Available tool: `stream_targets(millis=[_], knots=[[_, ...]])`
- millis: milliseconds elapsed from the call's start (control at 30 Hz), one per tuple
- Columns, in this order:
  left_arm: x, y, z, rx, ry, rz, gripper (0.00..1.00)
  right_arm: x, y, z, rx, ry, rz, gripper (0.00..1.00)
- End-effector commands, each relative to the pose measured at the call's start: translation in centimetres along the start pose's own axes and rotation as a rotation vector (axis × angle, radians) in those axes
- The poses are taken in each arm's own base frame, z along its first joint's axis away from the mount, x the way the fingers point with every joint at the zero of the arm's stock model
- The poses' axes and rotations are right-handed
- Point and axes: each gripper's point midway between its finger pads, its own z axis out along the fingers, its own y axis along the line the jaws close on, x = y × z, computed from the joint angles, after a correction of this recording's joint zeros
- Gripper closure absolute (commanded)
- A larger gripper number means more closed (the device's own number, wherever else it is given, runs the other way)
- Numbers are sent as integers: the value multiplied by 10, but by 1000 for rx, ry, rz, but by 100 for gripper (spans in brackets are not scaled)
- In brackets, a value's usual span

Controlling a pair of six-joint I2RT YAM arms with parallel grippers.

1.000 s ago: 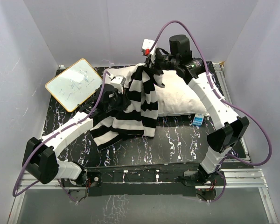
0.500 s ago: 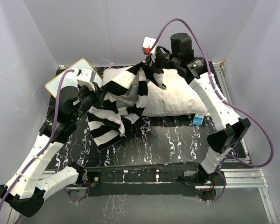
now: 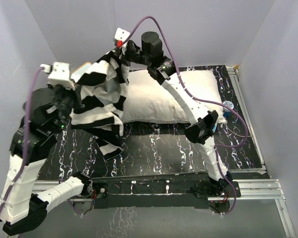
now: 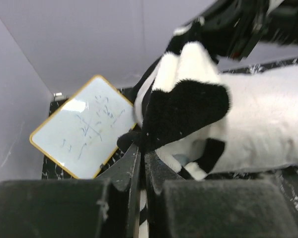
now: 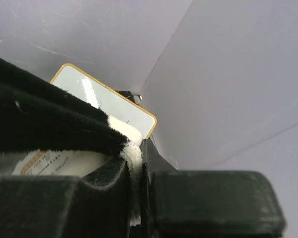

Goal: Put the pillow into the pillowcase
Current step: Adjust the pillowcase at the center of the board, then adjust the pillow at the center of the board.

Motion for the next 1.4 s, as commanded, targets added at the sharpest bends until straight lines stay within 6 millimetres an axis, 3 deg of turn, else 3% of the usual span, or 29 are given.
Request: stream_targets(millis=[0, 33, 100, 167, 233, 300, 433, 533, 600, 667, 767, 833, 900, 1000, 1100, 1133, 1200, 1267, 1300, 1367], knots=[[-50, 12, -35, 24, -134, -33, 100, -69, -42, -23, 131, -176, -18, 92], [-47, 1, -31, 75, -118, -40, 100, -53, -41, -21, 125, -140, -1, 91], [-22, -27, -15, 181, -18, -34, 100, -12, -42, -22, 118, -53, 41, 88], [19, -54, 8, 260, 113, -33, 100, 32, -39, -29, 103, 41, 81, 80], [63, -75, 30, 304, 221, -41, 100, 72, -34, -46, 70, 132, 127, 66], [99, -86, 47, 308, 286, -54, 100, 92, -26, -70, 27, 194, 162, 48], [149, -92, 69, 278, 361, -79, 100, 103, -34, -142, 19, 269, 216, 12], [172, -96, 78, 294, 404, -128, 100, 111, -55, -214, 83, 301, 288, 1], [184, -98, 81, 315, 425, -162, 100, 122, -68, -264, 165, 346, 314, 1], [190, -99, 83, 332, 427, -195, 100, 150, -77, -306, 256, 434, 345, 1], [198, -101, 81, 359, 432, -234, 100, 207, -91, -371, 424, 627, 381, 1], [202, -103, 79, 377, 434, -259, 100, 241, -90, -401, 487, 726, 408, 1], [205, -107, 76, 398, 433, -277, 100, 269, -84, -418, 515, 790, 466, 1], [207, -111, 71, 421, 425, -301, 100, 310, -62, -419, 476, 827, 591, 0], [204, -112, 67, 434, 407, -317, 100, 335, -39, -405, 406, 807, 723, 9], [204, -112, 65, 433, 404, -320, 100, 341, -36, -403, 394, 811, 751, 19], [200, -111, 62, 434, 395, -320, 100, 346, -35, -403, 384, 827, 776, 52], [197, -109, 60, 434, 384, -316, 100, 336, -46, -407, 406, 838, 740, 85], [196, -108, 59, 431, 380, -312, 100, 326, -57, -410, 430, 841, 697, 91], [195, -107, 57, 430, 374, -307, 100, 295, -90, -424, 524, 845, 566, 92]])
